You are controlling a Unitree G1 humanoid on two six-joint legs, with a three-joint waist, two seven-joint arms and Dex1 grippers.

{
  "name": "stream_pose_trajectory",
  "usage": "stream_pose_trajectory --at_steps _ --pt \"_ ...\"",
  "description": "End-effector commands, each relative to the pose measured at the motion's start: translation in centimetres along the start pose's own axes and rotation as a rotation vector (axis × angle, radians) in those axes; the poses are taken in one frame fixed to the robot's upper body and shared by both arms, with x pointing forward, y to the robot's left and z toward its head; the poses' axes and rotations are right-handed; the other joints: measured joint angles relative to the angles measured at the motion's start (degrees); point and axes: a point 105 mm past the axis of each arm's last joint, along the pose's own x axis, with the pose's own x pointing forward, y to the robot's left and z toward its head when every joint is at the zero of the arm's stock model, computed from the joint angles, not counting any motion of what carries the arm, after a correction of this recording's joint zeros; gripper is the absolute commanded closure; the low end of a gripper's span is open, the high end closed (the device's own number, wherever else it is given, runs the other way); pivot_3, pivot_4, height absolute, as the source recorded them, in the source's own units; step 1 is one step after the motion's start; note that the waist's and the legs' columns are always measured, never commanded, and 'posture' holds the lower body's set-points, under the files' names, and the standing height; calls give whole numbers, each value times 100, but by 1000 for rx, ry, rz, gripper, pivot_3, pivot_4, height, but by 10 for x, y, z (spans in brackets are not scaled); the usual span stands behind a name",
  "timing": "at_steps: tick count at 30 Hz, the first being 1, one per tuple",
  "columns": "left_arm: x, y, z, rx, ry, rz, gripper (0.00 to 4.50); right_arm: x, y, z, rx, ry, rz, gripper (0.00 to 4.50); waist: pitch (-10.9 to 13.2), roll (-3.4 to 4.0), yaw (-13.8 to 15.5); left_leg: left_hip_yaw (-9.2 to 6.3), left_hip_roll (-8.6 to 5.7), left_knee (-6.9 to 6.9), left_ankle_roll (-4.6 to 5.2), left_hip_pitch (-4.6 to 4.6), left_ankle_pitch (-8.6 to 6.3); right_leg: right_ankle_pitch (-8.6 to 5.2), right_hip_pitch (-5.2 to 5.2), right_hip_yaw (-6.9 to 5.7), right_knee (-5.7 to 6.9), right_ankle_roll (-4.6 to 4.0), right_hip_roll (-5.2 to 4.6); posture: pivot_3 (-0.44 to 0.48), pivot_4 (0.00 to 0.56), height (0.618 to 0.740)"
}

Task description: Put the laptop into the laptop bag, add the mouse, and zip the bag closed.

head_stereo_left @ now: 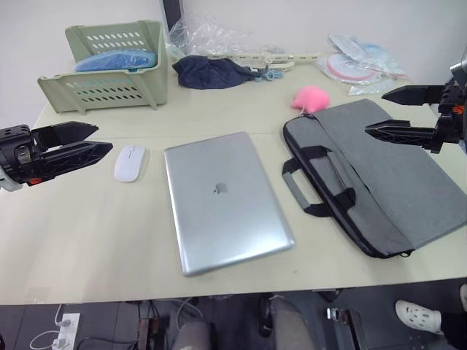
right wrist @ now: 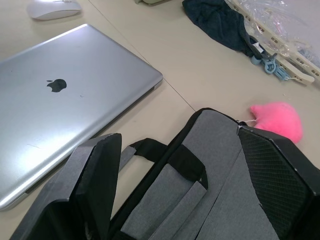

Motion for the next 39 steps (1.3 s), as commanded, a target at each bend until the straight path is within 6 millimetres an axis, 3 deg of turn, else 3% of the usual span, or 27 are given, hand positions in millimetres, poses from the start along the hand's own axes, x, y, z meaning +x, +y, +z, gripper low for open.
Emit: stream_pose_trajectory --at_steps 1,10,19,20,21,22,29,35,39 --pt "-4 0 9 63 -38 16 28 -7 -1 13 -51 -35 -26 425 0 0 0 0 0 0 0 0 0 0 0 0 0 0 0 0 150 740" --pt "-4 6 8 69 -39 25 28 -4 -1 15 -44 -46 -42 425 0 0 -2 0 0 0 0 1 0 0 0 0 1 0 0 0 150 740" --pt "-12 6 -12 -47 -24 11 28 0 -1 18 -36 -68 -53 425 0 0 -8 3 0 1 0 2 0 0 0 1 3 0 0 0 150 740" --pt "-14 6 -16 -72 -20 8 0 0 -1 18 -34 -74 -56 941 0 1 -8 3 0 0 0 2 0 0 -1 0 3 0 1 0 150 740" --pt "-15 6 -19 -86 -18 7 0 0 -1 19 -33 -78 -59 963 0 1 -9 2 0 1 0 2 0 0 -1 0 4 0 1 0 150 740" --pt "-18 6 -26 -119 -3 6 0 1 -2 20 -31 -89 -73 1347 0 1 -10 2 0 0 0 2 0 0 -1 0 3 0 1 0 150 740" --pt "-27 13 -66 -272 17 52 0 7 3 18 1 -124 -73 4266 0 1 -13 3 1 0 0 3 0 0 -2 1 4 0 1 0 150 740" --pt "-18 20 -97 -414 -34 66 0 28 14 13 101 -178 -69 4411 -4 -1 -1 6 1 3 0 4 0 0 -1 4 7 -1 1 0 150 740" --pt "0 19 -123 -505 -31 34 0 56 30 -14 151 -116 -100 4411 -9 -5 13 5 0 6 0 6 0 0 -1 4 15 -1 -1 0 150 740"
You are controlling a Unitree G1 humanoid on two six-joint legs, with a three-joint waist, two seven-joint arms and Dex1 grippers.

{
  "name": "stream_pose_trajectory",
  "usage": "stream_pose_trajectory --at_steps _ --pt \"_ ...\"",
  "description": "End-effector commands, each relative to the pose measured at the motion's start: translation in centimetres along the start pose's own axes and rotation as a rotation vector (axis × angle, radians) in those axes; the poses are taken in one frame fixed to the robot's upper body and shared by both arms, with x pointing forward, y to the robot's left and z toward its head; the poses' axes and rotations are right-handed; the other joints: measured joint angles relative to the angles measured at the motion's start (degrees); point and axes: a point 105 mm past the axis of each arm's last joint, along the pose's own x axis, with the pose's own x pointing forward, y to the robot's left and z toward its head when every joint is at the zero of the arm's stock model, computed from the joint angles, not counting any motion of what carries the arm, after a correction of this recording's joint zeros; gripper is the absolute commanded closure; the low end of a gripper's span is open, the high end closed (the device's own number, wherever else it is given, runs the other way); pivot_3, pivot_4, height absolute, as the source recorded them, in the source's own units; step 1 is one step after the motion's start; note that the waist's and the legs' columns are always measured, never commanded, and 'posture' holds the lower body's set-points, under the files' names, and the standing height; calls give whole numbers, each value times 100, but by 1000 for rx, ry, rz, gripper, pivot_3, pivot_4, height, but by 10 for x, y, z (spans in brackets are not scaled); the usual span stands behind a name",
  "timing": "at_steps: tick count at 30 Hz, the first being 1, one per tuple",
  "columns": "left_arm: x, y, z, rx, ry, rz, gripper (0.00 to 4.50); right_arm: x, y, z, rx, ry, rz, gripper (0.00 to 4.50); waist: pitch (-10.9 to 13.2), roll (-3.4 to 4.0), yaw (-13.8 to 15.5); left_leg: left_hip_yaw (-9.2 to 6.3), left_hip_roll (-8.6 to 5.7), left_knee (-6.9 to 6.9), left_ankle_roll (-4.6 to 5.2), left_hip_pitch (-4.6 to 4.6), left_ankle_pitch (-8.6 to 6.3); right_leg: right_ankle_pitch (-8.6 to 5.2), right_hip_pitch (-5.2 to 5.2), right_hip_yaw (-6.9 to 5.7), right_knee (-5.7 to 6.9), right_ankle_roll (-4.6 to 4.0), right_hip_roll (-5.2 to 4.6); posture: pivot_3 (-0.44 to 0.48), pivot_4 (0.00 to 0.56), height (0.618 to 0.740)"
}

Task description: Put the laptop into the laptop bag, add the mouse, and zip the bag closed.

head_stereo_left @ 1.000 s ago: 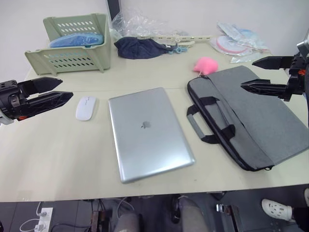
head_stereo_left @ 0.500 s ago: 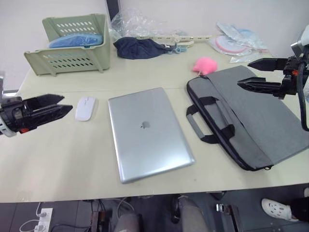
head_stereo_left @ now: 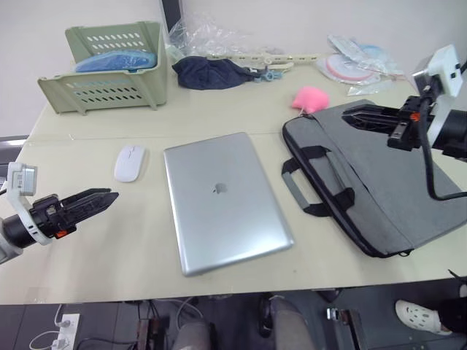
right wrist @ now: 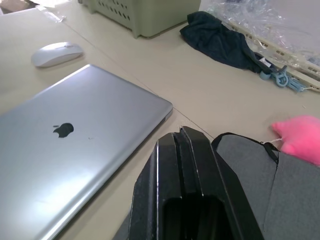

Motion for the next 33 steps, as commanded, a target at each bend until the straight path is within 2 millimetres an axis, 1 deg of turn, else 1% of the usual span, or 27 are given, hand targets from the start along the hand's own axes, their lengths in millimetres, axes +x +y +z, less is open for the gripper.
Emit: stream_pose_trajectory --at_steps 1,2,4,6,8,9,11,15,20,23,26,33 --pt "13 5 -16 -49 25 -25 0 12 12 -16 -4 24 -49 4411 -4 -6 0 0 0 1 0 0 0 0 0 0 2 0 0 0 150 740" --pt "18 8 -21 -66 33 -22 0 18 21 -24 18 29 -35 4411 -5 -8 -1 0 -1 2 0 0 0 0 0 -1 2 0 0 0 150 740" --pt "25 13 -22 -89 34 -18 0 26 36 -40 58 44 -8 4411 -5 -9 -10 -1 -1 2 0 1 0 0 0 -4 3 0 1 0 150 740" --pt "32 14 -25 -105 50 -24 0 32 47 -51 86 58 1 4411 -5 -9 -10 0 -2 2 0 2 0 0 -2 -4 5 0 2 0 150 740" --pt "38 13 -37 -126 139 -30 0 36 55 -60 106 64 6 4411 -6 -9 -12 1 -2 4 0 2 0 0 -2 -2 6 0 1 0 150 740" --pt "40 16 -44 -126 181 -9 0 38 58 -63 112 66 7 4411 -6 -9 -19 2 -4 4 0 6 0 0 1 -1 10 0 1 0 150 740" --pt "43 20 -49 -117 218 17 0 39 62 -65 117 69 12 4411 -6 -9 -30 5 -5 3 0 8 0 0 1 0 9 0 1 0 150 740" --pt "53 33 -50 -117 267 95 0 42 67 -73 145 74 19 4411 -10 -8 -7 5 -5 5 1 10 0 0 1 0 11 -1 1 0 150 740" --pt "59 35 -52 -106 317 124 0 45 70 -77 150 85 18 4411 -14 -3 -5 6 -7 12 1 12 0 0 5 5 19 -1 -2 0 150 740" --pt "62 37 -53 -102 331 133 0 47 69 -83 132 120 7 4411 -19 3 -4 6 -7 13 1 14 0 0 5 6 21 -1 -2 0 150 740" --pt "67 39 -54 -121 330 149 0 50 68 -88 125 149 -5 4411 -22 6 -1 6 -7 17 1 13 1 0 5 6 23 -1 -3 0 150 740" --pt "77 37 -62 -174 323 140 0 59 66 -103 103 203 -31 4411 -68 37 2 5 -9 20 2 14 1 0 7 7 25 -1 -6 0 150 740"
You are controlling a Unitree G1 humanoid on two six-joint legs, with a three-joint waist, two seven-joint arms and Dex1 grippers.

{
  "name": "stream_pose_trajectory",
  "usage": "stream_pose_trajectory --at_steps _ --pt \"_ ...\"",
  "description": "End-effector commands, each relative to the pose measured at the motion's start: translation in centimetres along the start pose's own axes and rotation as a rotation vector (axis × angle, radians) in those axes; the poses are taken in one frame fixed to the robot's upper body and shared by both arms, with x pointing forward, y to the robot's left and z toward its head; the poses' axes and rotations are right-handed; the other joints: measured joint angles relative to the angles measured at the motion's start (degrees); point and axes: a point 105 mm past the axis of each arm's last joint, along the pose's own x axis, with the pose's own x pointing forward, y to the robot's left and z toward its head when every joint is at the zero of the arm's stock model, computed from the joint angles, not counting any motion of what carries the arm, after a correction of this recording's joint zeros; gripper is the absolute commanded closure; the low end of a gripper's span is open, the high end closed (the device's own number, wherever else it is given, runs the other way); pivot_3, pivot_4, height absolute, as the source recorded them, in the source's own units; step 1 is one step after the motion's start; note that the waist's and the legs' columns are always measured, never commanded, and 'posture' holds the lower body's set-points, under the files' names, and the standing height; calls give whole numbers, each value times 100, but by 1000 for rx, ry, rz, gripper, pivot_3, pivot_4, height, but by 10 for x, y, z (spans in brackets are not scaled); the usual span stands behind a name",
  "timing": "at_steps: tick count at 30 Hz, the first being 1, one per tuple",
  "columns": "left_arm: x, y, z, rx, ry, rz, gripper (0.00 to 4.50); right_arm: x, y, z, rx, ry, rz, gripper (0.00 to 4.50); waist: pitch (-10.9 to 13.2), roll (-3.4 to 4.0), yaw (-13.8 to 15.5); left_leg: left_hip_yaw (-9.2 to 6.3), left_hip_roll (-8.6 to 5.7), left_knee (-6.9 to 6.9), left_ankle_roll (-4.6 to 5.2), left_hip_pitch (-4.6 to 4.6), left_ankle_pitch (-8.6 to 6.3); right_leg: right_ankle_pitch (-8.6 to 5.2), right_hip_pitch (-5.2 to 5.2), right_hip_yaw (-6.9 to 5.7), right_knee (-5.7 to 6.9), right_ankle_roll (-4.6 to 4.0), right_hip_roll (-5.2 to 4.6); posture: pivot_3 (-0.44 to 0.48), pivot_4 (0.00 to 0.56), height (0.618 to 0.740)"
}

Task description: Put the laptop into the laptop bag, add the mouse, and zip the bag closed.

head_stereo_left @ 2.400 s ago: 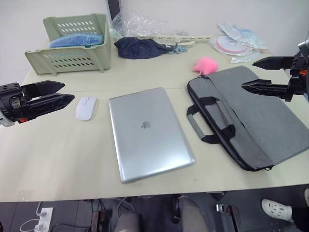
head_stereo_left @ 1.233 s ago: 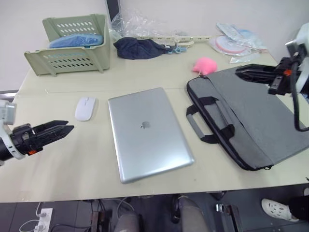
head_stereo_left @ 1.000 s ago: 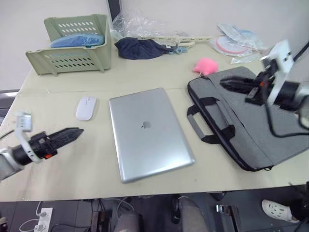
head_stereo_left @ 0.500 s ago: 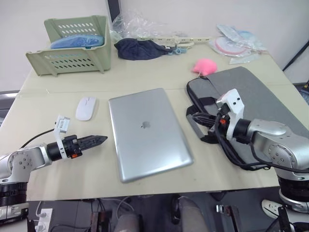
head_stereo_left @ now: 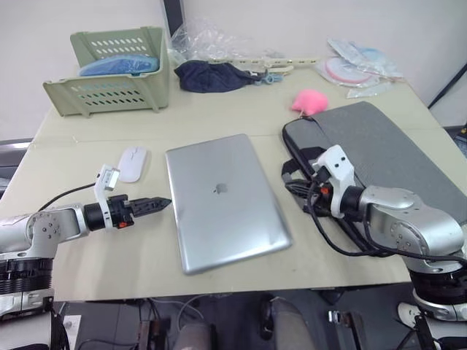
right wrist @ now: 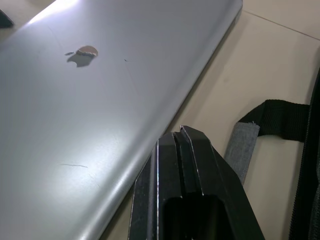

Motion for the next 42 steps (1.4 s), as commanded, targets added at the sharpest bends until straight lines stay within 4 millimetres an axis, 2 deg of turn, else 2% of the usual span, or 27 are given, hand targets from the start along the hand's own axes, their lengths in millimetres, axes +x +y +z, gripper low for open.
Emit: stream_pose_trajectory --at_steps 1,5,11,17,31,35,42 --pt "9 13 -19 -72 42 66 0 3 -4 3 -41 -18 -36 4411 -4 3 1 0 -1 0 1 0 0 0 0 0 0 0 -2 0 150 740" --pt "21 8 -24 -105 34 40 0 13 -7 -11 -74 16 -61 4411 -36 2 11 -4 -3 3 2 1 1 0 6 -1 0 0 -4 0 150 740" --pt "25 9 -27 -119 41 42 0 26 -11 -23 -109 34 -71 4411 -47 3 0 -7 -4 3 2 2 1 0 7 -2 -1 0 -5 0 150 740" --pt "29 10 -34 -136 93 48 0 39 -10 -24 -120 24 -48 4411 -58 4 -3 -9 -4 3 2 3 1 0 8 -2 -1 0 -5 0 150 740" --pt "44 4 -42 -114 198 -4 0 51 -4 -24 -143 16 7 4411 -79 12 -3 -20 -4 2 2 15 1 0 32 -7 -13 0 -4 0 150 740" --pt "50 5 -47 -126 221 -5 0 54 -1 -24 -148 15 19 4411 -79 13 -2 -22 -2 -18 2 56 1 0 75 -9 -27 0 -2 0 150 740" --pt "64 0 -48 -126 245 -31 0 62 15 -24 -149 4 69 4411 -100 36 19 -30 -2 -25 2 77 1 -1 99 -5 -33 1 -4 0 150 740"
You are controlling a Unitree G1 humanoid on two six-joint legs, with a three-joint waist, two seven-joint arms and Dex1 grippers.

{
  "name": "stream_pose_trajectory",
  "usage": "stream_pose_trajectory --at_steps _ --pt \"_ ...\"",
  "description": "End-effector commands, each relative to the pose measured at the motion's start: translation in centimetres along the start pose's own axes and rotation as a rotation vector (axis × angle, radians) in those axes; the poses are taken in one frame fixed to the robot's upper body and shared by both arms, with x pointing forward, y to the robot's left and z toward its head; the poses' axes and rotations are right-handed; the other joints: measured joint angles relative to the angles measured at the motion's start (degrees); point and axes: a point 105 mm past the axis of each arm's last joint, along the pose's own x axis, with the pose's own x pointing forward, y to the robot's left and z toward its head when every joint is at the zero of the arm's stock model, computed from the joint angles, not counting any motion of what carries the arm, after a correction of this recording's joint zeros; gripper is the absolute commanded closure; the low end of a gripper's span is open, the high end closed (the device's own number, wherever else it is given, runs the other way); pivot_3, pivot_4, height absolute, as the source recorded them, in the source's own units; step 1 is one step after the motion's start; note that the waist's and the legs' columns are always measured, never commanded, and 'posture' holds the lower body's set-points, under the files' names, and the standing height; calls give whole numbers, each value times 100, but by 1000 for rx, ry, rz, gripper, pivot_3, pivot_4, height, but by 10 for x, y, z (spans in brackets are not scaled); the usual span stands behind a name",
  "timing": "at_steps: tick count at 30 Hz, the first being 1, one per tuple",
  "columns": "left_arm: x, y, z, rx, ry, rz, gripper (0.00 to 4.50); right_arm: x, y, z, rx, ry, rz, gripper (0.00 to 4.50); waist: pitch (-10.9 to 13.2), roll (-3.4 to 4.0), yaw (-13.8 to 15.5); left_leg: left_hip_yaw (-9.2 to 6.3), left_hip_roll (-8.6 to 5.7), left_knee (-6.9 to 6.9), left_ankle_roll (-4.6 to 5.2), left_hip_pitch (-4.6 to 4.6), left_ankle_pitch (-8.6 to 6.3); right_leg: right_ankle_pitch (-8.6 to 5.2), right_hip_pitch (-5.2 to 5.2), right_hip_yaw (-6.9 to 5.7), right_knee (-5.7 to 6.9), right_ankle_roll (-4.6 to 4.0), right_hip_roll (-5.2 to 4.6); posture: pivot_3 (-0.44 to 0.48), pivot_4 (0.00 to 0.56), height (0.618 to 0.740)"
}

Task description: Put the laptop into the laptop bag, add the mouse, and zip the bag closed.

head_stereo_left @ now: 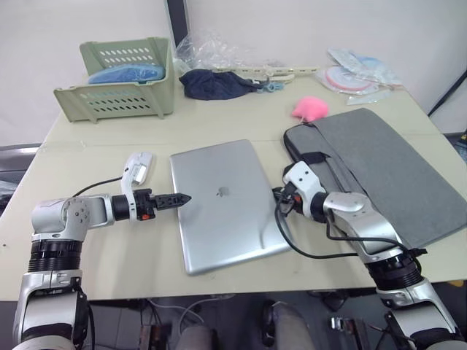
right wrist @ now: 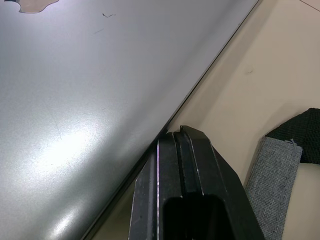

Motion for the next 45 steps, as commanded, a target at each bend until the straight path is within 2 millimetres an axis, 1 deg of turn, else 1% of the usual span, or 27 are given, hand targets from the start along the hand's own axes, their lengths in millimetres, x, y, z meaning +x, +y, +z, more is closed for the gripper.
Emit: stream_pose_trajectory --at_steps 1,6,14,21,27,32,45 --pt "27 8 -42 -111 154 -3 0 8 21 10 -19 -39 77 4411 -13 16 6 -3 0 0 0 1 0 0 2 0 1 0 0 0 150 740" --pt "34 4 -46 -118 162 -20 0 13 37 12 -15 -52 116 4411 -44 38 27 -6 0 2 0 3 0 0 6 2 0 0 -1 0 150 740" --pt "44 -7 -45 -161 128 -84 0 16 48 11 -12 -50 144 4411 -80 62 46 -10 0 1 0 8 0 -1 13 3 -2 0 0 0 150 740" --pt "52 -9 -45 -170 119 -94 0 16 50 7 -5 -41 146 4411 -94 68 117 -18 -1 1 -1 15 0 -1 27 3 -10 0 0 0 150 740" --pt "55 -11 -46 -175 121 -106 0 17 51 6 -1 -40 150 4411 -95 69 117 -31 -1 1 -1 19 -1 -2 37 3 -15 0 1 0 150 740" --pt "59 -21 -40 -185 104 -153 0 20 54 7 5 -45 159 4411 -95 69 117 -35 -1 1 -2 20 -1 -2 40 1 -17 0 1 0 150 740" --pt "61 -27 -35 -193 73 -180 0 22 56 9 15 -54 164 4411 -95 70 115 -65 0 0 -2 24 -1 -2 68 -10 -45 1 3 0 150 740"
